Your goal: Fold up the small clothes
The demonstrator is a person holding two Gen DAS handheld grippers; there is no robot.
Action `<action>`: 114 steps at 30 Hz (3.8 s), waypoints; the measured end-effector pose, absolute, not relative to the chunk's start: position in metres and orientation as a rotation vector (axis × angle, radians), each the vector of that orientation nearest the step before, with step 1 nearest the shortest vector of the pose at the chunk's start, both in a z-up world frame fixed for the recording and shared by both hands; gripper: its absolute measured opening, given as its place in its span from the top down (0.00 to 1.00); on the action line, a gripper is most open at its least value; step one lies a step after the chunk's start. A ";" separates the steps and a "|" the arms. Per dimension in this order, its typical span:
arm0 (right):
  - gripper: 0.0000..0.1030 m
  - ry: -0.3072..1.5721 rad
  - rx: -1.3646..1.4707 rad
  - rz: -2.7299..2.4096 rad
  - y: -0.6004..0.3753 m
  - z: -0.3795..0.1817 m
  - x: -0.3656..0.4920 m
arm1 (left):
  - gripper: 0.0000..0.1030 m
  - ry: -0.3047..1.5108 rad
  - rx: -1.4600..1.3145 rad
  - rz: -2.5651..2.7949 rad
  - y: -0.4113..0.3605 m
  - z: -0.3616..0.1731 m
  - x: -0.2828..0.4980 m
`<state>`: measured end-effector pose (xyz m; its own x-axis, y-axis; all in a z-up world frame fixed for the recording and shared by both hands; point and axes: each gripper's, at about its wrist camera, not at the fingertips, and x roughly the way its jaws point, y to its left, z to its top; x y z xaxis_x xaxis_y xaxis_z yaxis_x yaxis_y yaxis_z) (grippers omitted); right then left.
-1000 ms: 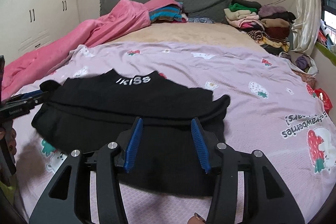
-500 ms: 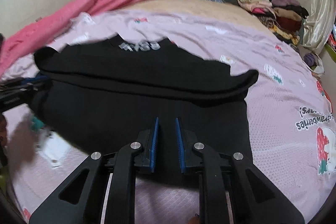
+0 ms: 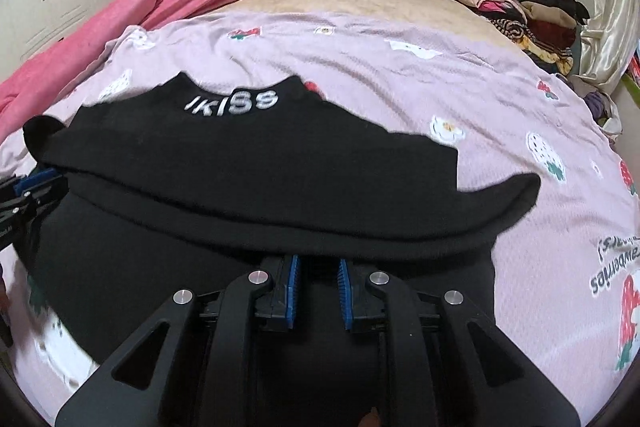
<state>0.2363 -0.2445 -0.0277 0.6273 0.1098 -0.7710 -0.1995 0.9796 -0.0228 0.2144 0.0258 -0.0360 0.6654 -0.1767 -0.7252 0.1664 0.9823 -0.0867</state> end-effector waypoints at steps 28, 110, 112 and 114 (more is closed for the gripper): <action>0.50 0.908 0.055 0.011 -0.336 -0.024 0.275 | 0.37 0.773 -0.332 -0.118 0.109 -0.038 0.252; 0.52 0.907 -0.042 0.202 -0.282 -0.030 0.137 | 0.45 0.850 -0.122 -0.236 0.023 -0.040 0.160; 0.48 0.906 -0.038 0.201 -0.282 -0.029 0.135 | 0.45 0.851 -0.126 -0.238 0.024 -0.040 0.157; 0.46 0.904 -0.037 0.198 -0.282 -0.028 0.133 | 0.45 0.850 -0.127 -0.239 0.024 -0.040 0.154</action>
